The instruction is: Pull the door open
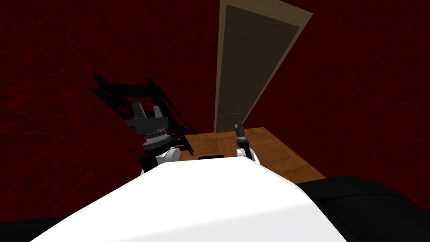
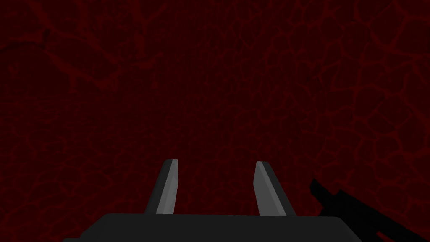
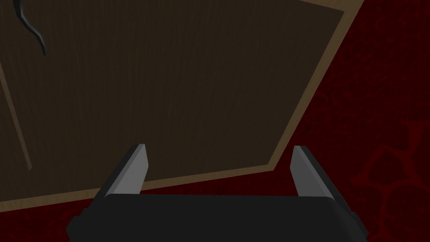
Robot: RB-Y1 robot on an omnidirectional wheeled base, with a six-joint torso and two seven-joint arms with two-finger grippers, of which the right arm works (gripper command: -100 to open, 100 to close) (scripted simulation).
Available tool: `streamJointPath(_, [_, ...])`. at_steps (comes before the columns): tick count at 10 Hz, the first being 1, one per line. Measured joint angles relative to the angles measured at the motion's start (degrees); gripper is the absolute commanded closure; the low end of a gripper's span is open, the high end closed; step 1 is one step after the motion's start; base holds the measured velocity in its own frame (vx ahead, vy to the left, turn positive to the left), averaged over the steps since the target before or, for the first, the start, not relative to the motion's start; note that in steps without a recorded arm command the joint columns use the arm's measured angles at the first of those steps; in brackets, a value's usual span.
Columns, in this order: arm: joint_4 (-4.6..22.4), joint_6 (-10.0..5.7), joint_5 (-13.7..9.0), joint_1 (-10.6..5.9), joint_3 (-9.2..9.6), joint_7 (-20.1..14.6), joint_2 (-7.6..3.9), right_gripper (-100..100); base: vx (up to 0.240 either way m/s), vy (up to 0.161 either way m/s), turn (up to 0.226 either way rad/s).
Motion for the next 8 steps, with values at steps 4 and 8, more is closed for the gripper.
streamJointPath(4, [6.1,-1.37,0.8,-2.37,-0.45,-1.9,-1.17,-100,0.101,0.011,0.014])
streamJointPath(8, [10.9,-2.34,1.4,-4.05,-0.99,-4.0,-2.56,-100,0.078,0.009,0.010])
